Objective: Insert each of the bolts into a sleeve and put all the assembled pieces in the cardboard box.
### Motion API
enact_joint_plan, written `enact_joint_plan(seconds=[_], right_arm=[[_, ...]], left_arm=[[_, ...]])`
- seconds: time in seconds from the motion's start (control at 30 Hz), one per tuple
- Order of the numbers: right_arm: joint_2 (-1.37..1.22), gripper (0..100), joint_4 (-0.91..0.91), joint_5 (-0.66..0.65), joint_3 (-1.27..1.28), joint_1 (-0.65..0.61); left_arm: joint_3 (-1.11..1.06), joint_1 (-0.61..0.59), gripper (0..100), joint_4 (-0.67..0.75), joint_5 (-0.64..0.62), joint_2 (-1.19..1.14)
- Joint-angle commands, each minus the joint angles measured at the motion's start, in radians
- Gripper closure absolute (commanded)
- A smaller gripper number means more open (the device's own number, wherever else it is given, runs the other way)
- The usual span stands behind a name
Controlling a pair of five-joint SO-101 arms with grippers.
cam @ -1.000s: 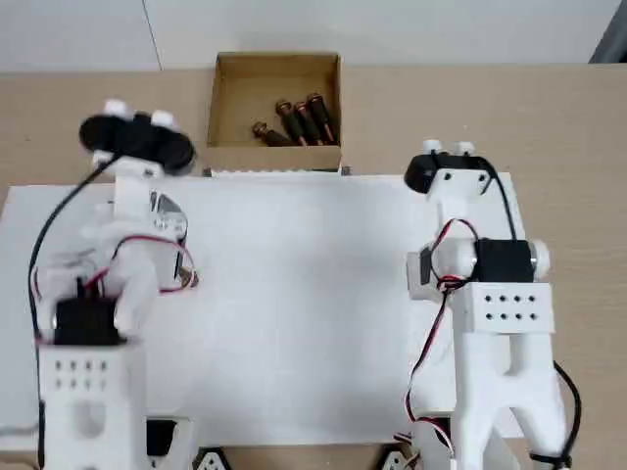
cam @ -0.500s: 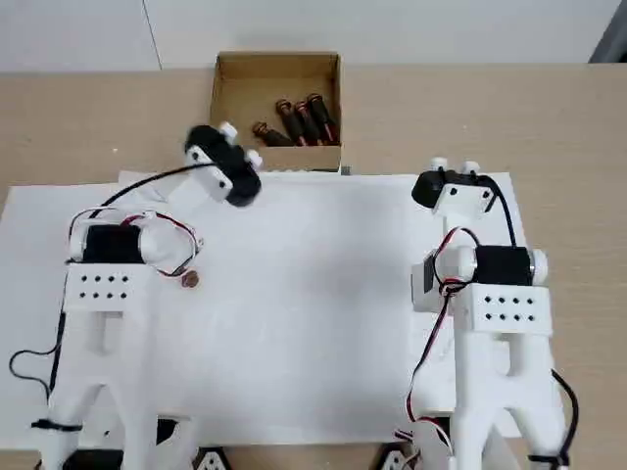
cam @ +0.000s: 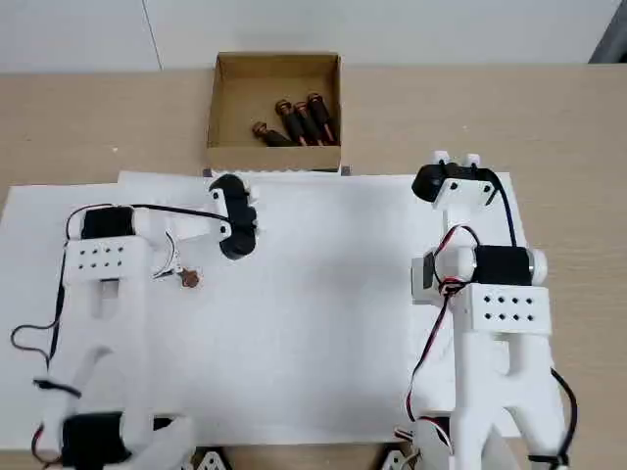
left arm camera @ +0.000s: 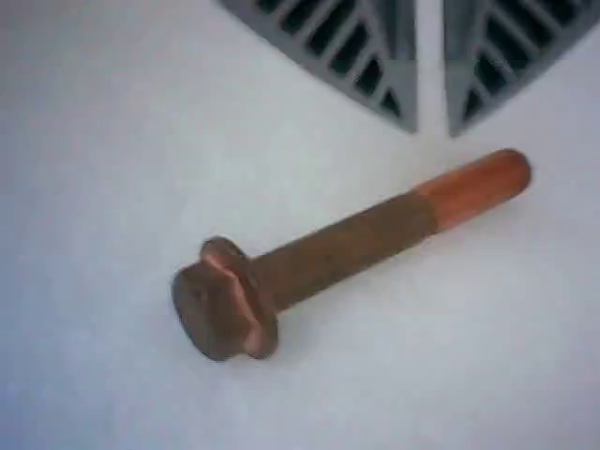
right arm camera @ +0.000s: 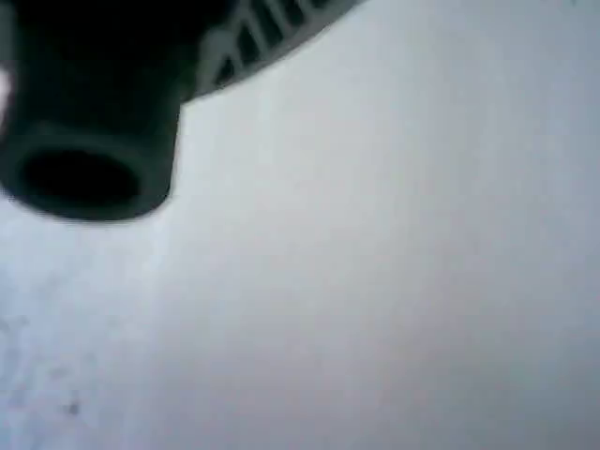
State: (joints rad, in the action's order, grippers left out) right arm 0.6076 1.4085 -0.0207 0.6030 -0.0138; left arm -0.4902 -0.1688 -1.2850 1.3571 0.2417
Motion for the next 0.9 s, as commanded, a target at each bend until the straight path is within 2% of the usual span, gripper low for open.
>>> enact_joint_plan(seconds=[0.0, 0.2, 0.5, 0.63, 0.87], right_arm=[[0.021, 99.5, -0.044, 0.006, -0.003, 0.004], [0.021, 99.5, -0.093, 0.006, -0.002, 0.004], [0.019, 99.5, -0.101, 0.006, -0.002, 0.004], [0.019, 99.5, -0.101, 0.006, -0.002, 0.004], [0.019, 99.5, -0.101, 0.006, -0.002, 0.004]], left_arm=[[0.021, -0.040, 95, 0.003, 0.242, -0.066], [0.096, -0.060, 94, 0.000, 0.310, -0.198], [0.257, -0.054, 92, -0.005, 0.315, -0.379], [0.286, -0.054, 89, -0.005, 0.315, -0.419], [0.285, -0.025, 89, -0.006, 0.315, -0.428]])
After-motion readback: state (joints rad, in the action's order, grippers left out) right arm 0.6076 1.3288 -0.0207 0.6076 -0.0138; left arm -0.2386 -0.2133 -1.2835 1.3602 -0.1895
